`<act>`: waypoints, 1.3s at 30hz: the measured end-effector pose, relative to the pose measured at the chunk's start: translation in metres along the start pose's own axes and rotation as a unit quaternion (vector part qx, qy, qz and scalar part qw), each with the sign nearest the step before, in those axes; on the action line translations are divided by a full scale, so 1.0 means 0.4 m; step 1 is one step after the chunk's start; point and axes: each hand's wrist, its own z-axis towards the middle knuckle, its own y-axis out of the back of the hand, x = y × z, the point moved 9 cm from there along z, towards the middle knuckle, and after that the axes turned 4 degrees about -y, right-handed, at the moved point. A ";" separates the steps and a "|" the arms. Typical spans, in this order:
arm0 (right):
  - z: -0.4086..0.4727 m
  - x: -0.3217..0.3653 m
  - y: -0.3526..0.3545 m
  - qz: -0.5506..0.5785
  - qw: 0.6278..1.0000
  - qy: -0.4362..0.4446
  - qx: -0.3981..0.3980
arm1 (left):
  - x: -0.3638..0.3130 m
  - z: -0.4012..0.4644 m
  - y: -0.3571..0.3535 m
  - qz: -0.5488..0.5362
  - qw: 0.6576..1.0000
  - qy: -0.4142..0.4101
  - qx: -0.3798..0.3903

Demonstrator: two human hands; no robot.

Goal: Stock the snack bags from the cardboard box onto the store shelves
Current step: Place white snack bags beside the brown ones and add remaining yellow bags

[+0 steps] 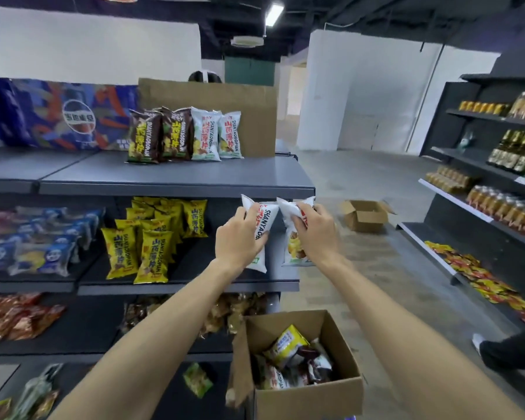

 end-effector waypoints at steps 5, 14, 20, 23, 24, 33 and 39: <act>0.088 0.094 0.038 0.010 1.000 0.018 -0.015 | 0.034 0.116 0.130 0.037 0.998 -0.024 -0.051; 0.286 0.284 0.020 -0.002 0.996 0.078 -0.050 | 0.171 0.314 0.228 0.044 0.994 -0.019 -0.100; 0.421 0.407 -0.063 0.011 0.993 0.080 -0.081 | 0.333 0.430 0.230 0.032 0.993 0.010 -0.112; 0.476 0.439 -0.111 0.017 0.994 0.066 -0.085 | 0.402 0.465 0.214 0.028 0.993 0.011 -0.113; 0.494 0.443 -0.128 0.020 0.995 0.060 -0.083 | 0.422 0.475 0.205 0.030 0.993 0.011 -0.111; 0.627 0.427 -0.232 -0.005 0.997 0.040 -0.068 | 0.526 0.560 0.125 0.010 0.994 0.039 -0.105; 0.708 0.406 -0.285 -0.008 0.997 0.045 -0.065 | 0.543 0.624 0.068 0.015 0.993 0.052 -0.106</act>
